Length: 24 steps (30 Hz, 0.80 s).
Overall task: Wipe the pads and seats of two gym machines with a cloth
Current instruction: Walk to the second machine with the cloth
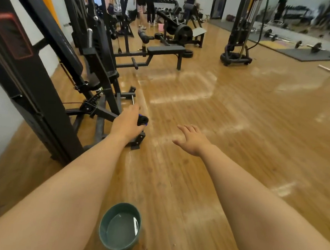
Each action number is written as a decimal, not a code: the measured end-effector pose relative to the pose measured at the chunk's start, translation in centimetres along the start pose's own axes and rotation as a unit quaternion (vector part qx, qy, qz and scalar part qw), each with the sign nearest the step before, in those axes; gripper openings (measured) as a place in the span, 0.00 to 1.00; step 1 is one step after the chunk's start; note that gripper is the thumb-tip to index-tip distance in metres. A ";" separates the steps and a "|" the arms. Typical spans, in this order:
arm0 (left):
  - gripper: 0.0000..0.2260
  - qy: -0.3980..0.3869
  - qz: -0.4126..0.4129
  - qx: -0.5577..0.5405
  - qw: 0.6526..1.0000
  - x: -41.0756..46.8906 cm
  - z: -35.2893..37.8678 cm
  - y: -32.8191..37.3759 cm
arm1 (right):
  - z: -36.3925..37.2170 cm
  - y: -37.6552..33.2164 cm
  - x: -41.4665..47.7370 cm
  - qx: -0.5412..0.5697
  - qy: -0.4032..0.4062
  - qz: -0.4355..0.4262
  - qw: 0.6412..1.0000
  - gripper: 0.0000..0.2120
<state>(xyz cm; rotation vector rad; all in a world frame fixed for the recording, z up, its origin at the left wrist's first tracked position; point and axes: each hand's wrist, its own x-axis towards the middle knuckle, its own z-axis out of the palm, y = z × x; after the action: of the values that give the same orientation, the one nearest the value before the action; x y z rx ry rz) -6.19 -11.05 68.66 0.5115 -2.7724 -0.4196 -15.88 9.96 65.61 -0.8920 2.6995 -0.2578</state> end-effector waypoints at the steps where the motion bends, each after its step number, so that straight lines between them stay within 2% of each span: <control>1: 0.20 -0.012 0.003 -0.002 1.000 0.9 0.4 -0.2 | -0.1 0.0 0.9 0.003 -0.003 0.002 1.000 0.34; 10: 0.21 -0.059 0.044 0.000 0.997 9.0 5.1 -1.3 | -1.0 2.7 10.2 0.008 -0.021 0.022 0.999 0.34; 17: 0.18 -0.007 -0.029 -0.049 0.998 19.9 9.1 0.3 | -5.5 7.5 21.4 -0.001 -0.024 -0.010 1.000 0.33; 21: 0.19 -0.033 -0.027 -0.046 0.998 26.6 12.6 3.1 | -8.8 12.7 27.7 -0.047 -0.055 -0.012 0.997 0.34; 24: 0.19 -0.026 -0.041 -0.057 0.997 31.1 13.8 4.0 | -11.3 14.8 33.1 -0.052 -0.049 -0.020 0.997 0.34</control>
<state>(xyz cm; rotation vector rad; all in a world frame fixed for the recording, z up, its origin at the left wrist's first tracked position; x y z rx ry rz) -39.82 -16.22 64.43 0.5967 -2.7644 -0.6148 -53.14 2.53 65.46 -0.9620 2.6264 -0.0804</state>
